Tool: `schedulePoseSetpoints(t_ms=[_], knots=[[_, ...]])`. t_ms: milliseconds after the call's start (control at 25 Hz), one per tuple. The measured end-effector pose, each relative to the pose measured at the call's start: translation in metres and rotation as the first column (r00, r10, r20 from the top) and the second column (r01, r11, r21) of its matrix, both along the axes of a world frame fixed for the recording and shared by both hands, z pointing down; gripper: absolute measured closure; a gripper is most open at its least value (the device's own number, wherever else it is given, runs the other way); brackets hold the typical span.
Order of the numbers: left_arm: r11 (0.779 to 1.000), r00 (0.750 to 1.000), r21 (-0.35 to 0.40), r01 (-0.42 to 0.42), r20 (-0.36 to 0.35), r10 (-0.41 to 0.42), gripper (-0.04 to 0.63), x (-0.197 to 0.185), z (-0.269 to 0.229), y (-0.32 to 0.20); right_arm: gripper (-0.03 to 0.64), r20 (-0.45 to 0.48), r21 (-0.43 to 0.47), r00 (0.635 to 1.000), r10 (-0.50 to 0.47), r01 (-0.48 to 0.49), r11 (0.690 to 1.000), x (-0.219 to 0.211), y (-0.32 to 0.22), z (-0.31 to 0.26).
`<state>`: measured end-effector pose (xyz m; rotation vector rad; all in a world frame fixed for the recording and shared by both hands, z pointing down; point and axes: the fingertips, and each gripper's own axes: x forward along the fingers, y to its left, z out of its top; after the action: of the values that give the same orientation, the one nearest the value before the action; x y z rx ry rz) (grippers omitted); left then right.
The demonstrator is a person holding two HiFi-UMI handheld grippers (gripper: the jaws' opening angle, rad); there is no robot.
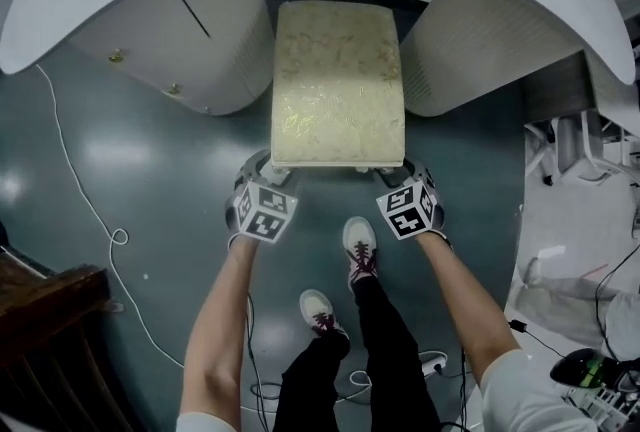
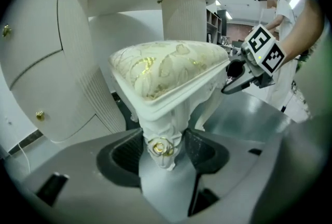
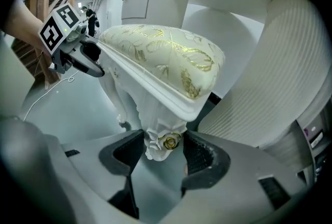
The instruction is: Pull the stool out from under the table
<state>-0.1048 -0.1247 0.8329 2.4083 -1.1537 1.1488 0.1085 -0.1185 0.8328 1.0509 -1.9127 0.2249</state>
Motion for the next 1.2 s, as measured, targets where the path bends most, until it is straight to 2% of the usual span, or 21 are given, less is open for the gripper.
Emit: schedulePoseSetpoints(t_ms=[200, 480, 760, 960, 1080, 1200], knots=[[0.999, 1.000, -0.035, 0.008, -0.005, -0.008, 0.341, -0.004, 0.007, 0.066, 0.371, -0.010, -0.043, 1.000, -0.017, 0.017, 0.999, -0.003, 0.065, 0.007], [0.997, 1.000, -0.073, 0.012, 0.014, -0.011, 0.341, -0.004, 0.007, 0.129, 0.373, -0.050, -0.093, 0.998, -0.032, 0.027, 0.995, -0.003, 0.139, 0.008], [0.992, 0.998, -0.121, 0.038, 0.045, -0.033, 0.340, -0.008, 0.013, 0.195, 0.373, -0.014, -0.136, 0.999, -0.031, 0.028, 0.990, -0.008, 0.207, 0.013], [0.991, 0.996, -0.104, 0.080, 0.054, -0.075, 0.340, -0.011, 0.018, 0.226, 0.371, 0.010, -0.108, 1.000, -0.007, 0.008, 0.994, -0.014, 0.231, 0.017], [0.989, 0.993, -0.104, 0.106, 0.066, -0.099, 0.340, -0.014, 0.017, 0.233, 0.371, 0.039, -0.139, 0.999, 0.000, 0.006, 0.990, -0.013, 0.235, 0.015], [0.971, 0.978, -0.125, 0.202, 0.071, -0.195, 0.342, -0.015, 0.012, 0.245, 0.373, 0.042, -0.169, 0.998, -0.048, 0.055, 0.984, -0.009, 0.239, 0.004]])
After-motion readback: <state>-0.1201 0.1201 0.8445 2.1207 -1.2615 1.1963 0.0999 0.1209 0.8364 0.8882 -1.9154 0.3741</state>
